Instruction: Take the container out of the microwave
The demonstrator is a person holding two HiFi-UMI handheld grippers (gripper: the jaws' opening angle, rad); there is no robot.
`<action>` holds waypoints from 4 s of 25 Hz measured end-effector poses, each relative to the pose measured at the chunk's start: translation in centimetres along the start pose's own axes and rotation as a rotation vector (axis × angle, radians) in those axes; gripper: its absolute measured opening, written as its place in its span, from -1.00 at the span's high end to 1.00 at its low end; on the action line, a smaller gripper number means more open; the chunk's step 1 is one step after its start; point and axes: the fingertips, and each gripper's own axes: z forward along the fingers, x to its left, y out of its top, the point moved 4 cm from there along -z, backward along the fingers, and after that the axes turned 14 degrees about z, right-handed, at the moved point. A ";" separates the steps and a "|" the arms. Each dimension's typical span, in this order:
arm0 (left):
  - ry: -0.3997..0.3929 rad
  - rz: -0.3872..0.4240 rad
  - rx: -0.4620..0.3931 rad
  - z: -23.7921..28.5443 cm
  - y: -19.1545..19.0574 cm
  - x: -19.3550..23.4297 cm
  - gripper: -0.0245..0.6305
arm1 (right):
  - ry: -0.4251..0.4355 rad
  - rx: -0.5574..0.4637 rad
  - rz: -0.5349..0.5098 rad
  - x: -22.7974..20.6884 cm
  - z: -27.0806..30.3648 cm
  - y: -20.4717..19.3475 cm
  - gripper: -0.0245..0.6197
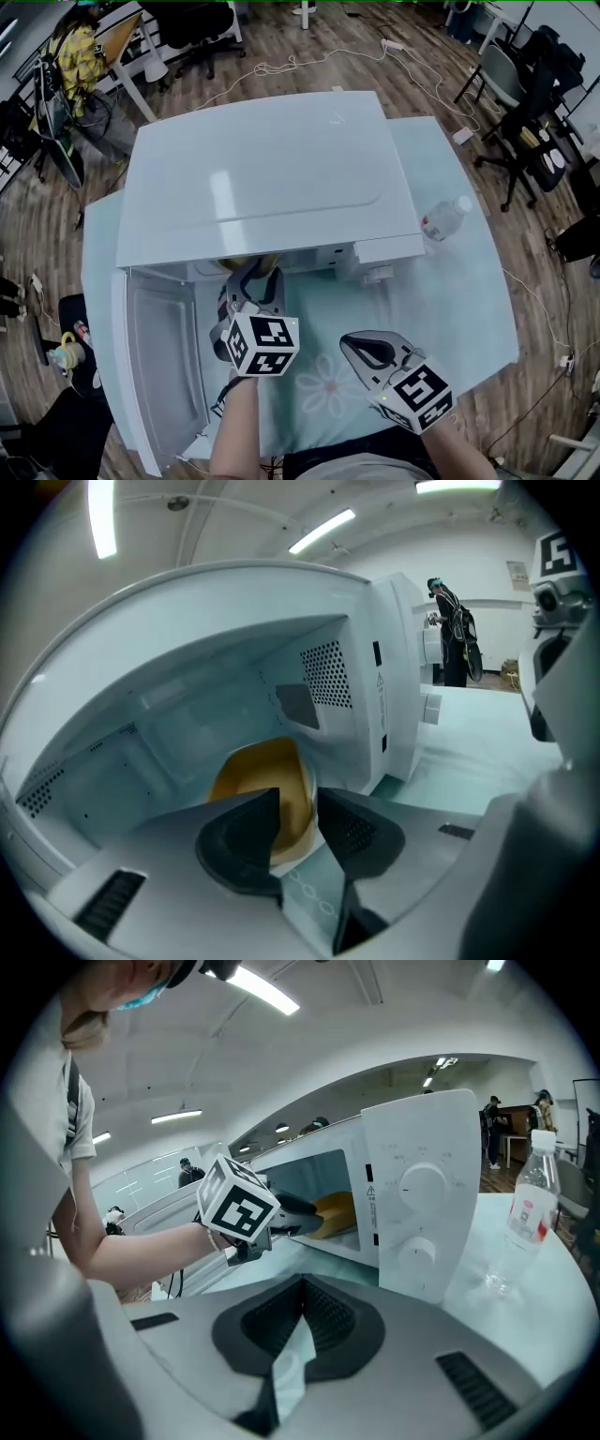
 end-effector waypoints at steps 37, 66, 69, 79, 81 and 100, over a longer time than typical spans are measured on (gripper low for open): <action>-0.315 -0.190 0.059 -7.0 0.8 -11.4 0.81 | 0.079 -0.103 -0.058 0.5 -7.2 -1.5 0.90; -0.024 -0.424 -0.283 -25.1 11.2 -24.9 0.81 | 0.531 -0.171 -0.258 3.8 -20.6 -5.8 0.90; 0.049 -0.436 -0.294 -26.3 12.2 -25.3 0.81 | 0.536 -0.192 -0.297 3.7 -22.1 -5.5 0.90; 0.147 -0.500 -0.412 -29.4 15.4 -24.5 0.81 | 0.530 -0.304 -0.359 3.6 -26.9 -3.6 0.90; 0.158 -0.508 -0.423 -29.7 15.7 -24.5 0.81 | 0.522 -0.305 -0.361 3.4 -27.1 -3.6 0.90; 0.106 -0.599 -0.295 -27.1 15.3 -25.6 0.81 | 0.470 -0.281 -0.329 0.5 -26.8 -5.2 0.90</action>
